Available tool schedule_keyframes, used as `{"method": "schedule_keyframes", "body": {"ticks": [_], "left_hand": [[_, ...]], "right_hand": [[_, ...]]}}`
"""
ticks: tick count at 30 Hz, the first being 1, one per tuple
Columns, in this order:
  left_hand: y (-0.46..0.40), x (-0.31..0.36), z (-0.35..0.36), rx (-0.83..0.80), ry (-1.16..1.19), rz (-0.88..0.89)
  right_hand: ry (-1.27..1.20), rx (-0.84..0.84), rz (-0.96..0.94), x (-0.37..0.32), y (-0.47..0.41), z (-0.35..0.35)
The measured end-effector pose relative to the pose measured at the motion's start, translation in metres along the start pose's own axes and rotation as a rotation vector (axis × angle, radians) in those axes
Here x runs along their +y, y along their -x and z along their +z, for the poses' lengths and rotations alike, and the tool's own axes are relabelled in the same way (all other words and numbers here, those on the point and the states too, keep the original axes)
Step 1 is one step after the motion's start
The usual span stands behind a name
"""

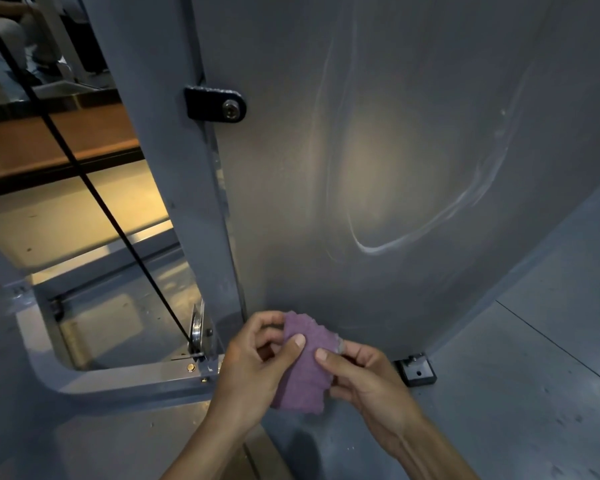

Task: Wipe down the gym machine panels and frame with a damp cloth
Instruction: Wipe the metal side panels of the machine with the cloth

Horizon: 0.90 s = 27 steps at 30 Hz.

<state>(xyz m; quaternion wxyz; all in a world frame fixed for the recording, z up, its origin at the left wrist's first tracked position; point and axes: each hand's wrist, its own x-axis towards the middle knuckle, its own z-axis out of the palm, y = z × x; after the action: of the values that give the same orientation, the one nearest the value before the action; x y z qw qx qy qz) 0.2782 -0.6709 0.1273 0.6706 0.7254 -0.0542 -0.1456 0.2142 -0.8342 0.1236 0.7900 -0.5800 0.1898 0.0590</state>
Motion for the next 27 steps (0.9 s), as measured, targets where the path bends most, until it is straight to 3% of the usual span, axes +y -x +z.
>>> {"method": "schedule_keyframes", "body": {"ticks": [5,8,11,14,21,27], "left_hand": [[0.011,0.001,-0.002,-0.122,0.193,-0.258],[0.015,0.008,-0.011,-0.181,0.316,-0.275],[0.021,0.023,-0.019,-0.331,0.136,-0.08],[0.024,0.04,-0.02,-0.35,-0.118,0.104],[0.027,0.101,-0.017,-0.283,-0.729,0.487],[0.024,0.138,-0.015,-0.285,-0.867,0.66]], "right_hand": [[0.004,0.04,-0.071,-0.007,0.012,0.003],[0.042,0.054,-0.087,-0.011,0.024,0.005],[0.086,0.143,-0.115,-0.017,0.034,0.007],[0.145,0.197,-0.194,-0.03,0.042,0.009],[0.425,0.035,-0.455,-0.079,0.068,0.006],[0.821,0.224,-0.768,-0.109,0.082,0.007]]}}
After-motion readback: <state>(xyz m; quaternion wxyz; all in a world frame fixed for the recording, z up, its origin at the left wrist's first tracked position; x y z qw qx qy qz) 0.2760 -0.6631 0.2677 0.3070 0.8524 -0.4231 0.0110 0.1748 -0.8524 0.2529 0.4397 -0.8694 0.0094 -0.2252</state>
